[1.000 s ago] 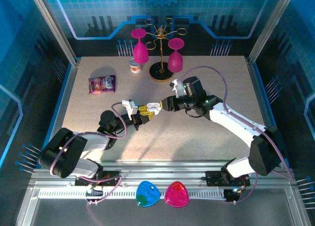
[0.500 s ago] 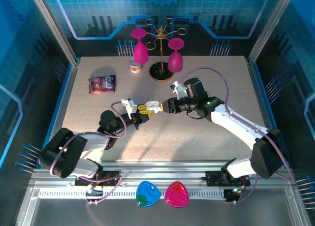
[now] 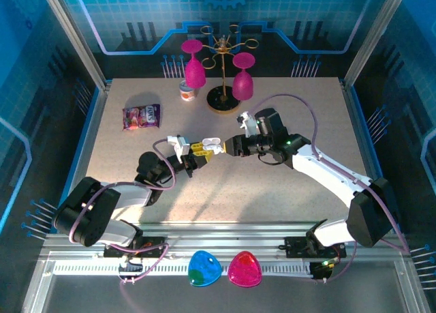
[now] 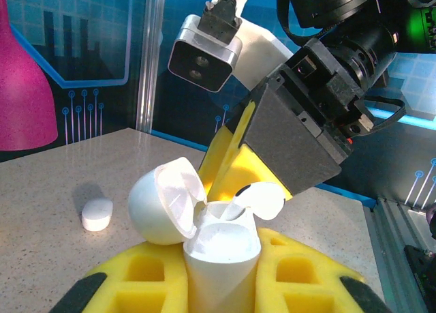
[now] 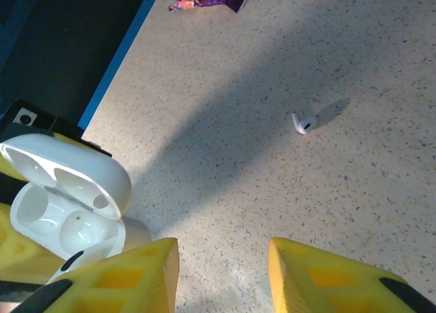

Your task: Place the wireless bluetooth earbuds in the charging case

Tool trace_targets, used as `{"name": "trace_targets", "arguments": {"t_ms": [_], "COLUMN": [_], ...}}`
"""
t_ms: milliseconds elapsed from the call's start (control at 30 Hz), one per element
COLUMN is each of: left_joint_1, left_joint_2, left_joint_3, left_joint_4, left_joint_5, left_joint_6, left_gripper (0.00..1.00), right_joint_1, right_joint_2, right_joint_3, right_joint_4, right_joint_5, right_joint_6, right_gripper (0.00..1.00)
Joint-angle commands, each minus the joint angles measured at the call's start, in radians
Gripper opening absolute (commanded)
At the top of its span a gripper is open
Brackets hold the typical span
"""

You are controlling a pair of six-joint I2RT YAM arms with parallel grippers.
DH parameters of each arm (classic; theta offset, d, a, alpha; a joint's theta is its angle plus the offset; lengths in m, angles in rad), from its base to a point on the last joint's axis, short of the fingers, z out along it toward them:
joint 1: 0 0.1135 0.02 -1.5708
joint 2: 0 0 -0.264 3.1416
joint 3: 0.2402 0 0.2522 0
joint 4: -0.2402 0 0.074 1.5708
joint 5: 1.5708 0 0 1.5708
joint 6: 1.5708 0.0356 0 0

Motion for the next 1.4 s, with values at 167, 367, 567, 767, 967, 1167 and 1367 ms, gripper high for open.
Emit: {"name": "trace_targets", "arguments": {"t_ms": [167, 367, 567, 767, 967, 1167, 1367], "left_joint_1": [-0.005, -0.005, -0.004, -0.005, -0.005, -0.005, -0.005], "left_joint_2": [-0.003, 0.006, 0.041, 0.040, 0.021, 0.009, 0.004], "left_joint_3": [0.016, 0.017, 0.026, 0.030, 0.025, 0.018, 0.016], "left_joint_4": [0.048, 0.049, 0.048, 0.045, 0.006, 0.003, 0.003], "left_joint_5": [-0.013, -0.050, -0.133, -0.201, -0.227, -0.225, -0.227], "left_joint_6": [-0.006, 0.012, 0.017, 0.000, 0.000, -0.007, -0.016], "left_gripper": [0.04, 0.04, 0.03, 0.03, 0.03, 0.03, 0.03], "right_joint_1": [-0.041, -0.047, 0.022, 0.132, 0.209, 0.191, 0.156], "right_joint_2": [-0.072, -0.153, -0.237, -0.263, -0.192, -0.136, -0.083], "right_joint_3": [-0.023, -0.066, -0.132, -0.232, -0.233, -0.246, -0.265], "right_joint_4": [-0.015, 0.035, 0.126, 0.345, 0.489, 0.574, 0.634], "right_joint_5": [0.046, 0.068, 0.163, 0.306, 0.371, 0.363, 0.296], "right_joint_6": [0.046, 0.093, 0.112, 0.123, 0.127, 0.193, 0.242], "right_gripper": [0.40, 0.47, 0.66, 0.74, 0.73, 0.73, 0.72]}}
